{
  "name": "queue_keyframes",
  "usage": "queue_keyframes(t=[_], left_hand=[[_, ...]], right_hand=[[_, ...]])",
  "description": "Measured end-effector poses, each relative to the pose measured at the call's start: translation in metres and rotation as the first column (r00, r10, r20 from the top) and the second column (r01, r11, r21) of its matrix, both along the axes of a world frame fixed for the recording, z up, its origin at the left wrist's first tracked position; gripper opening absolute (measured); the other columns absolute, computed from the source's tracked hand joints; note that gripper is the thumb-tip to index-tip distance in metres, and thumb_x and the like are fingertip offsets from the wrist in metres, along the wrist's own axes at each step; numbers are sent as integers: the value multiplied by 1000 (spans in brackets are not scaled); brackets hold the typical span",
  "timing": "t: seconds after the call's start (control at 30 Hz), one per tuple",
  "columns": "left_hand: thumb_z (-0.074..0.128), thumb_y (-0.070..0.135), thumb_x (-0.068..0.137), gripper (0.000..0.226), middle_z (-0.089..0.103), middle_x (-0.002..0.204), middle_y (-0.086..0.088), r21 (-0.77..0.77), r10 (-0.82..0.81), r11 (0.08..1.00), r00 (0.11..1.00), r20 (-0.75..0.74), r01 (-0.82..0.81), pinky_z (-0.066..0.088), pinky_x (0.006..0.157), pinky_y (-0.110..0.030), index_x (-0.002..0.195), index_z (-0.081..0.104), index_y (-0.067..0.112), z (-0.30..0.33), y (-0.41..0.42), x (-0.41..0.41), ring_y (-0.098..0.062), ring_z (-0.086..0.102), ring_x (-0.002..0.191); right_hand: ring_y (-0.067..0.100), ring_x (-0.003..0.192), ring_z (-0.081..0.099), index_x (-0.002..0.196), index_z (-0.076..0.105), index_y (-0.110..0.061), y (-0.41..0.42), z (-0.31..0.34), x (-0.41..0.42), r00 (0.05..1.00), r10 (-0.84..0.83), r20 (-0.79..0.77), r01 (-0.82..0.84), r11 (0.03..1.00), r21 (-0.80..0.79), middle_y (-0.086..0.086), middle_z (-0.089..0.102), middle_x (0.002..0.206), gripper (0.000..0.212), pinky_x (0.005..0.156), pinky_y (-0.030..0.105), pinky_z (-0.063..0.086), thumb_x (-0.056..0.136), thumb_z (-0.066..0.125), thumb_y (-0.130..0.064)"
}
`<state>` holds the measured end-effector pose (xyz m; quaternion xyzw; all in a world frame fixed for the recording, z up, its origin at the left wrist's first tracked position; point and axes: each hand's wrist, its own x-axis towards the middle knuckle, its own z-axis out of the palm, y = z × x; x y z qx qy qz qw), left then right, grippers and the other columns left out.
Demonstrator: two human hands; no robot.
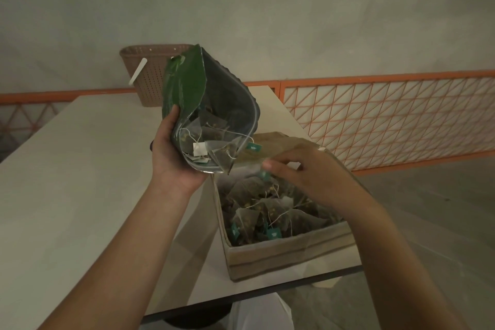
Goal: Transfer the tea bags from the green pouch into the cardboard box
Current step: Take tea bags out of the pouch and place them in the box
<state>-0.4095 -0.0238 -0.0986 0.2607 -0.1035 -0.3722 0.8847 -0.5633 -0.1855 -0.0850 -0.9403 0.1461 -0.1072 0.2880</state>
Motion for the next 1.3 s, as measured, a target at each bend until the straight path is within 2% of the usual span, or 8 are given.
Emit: queue_keyframes(t=[0.2,0.33,0.47,0.77,0.87,1.0,1.13,1.3], left_hand=[[47,49,99,58,53,151,-7,-3,14,1000,1000,12,-14,60,86,-48,150,49,23,2,3,0,-34,52,136],[46,48,100,57,52,152,-7,-12,17,1000,1000,3,-17,59,87,-48,151,47,22,0,2,1,-33,52,136],[48,47,100,58,50,153,-7,-32,3,999,1000,4,-3,56,95,-50,152,46,22,-2,1,4,-34,49,139],[45,53,100,62,48,154,-12,-52,-47,998,999,7,47,48,105,-56,152,46,19,-7,0,11,-37,45,141],[47,54,99,62,49,153,-13,-39,-51,998,999,-1,51,40,112,-58,151,47,20,-9,-1,14,-38,45,141],[51,51,98,61,48,154,-10,-58,-42,998,999,-31,40,41,113,-53,151,47,21,-13,-2,15,-35,46,141],[52,51,97,61,46,155,-13,-48,-37,998,997,-62,34,32,119,-53,150,48,20,-13,-3,15,-38,43,143],[50,52,98,56,59,145,-11,-88,-22,996,997,-77,16,54,98,-51,144,56,22,-9,-3,10,-36,53,135]], right_hand=[[6,95,51,101,69,-33,2,-13,-1,975,-84,208,112,985,-129,-11,57,103,15,76,19,42,89,62,-39],[-12,82,54,96,66,-39,22,-8,-6,980,196,-43,-193,980,56,-22,61,96,18,71,11,42,81,71,-47],[-7,86,58,98,69,-36,41,-18,-2,944,270,-189,-288,955,-75,-20,67,94,20,76,16,46,83,68,-48],[5,69,53,91,50,-31,42,7,4,913,-128,388,98,991,96,-12,54,83,38,55,22,44,79,59,-65],[4,73,57,101,59,-30,39,12,13,921,-146,361,138,989,47,-12,58,87,37,56,21,42,83,58,-61],[12,67,61,81,67,-21,36,29,20,927,-102,362,109,994,1,-7,65,73,30,64,33,53,93,54,-46],[9,55,62,87,71,-18,37,55,29,841,-165,516,-25,939,342,-7,72,71,21,52,23,51,94,58,-33],[16,64,68,103,68,-7,36,68,28,717,-224,661,-206,837,508,-1,76,89,22,57,24,55,96,57,-25]])
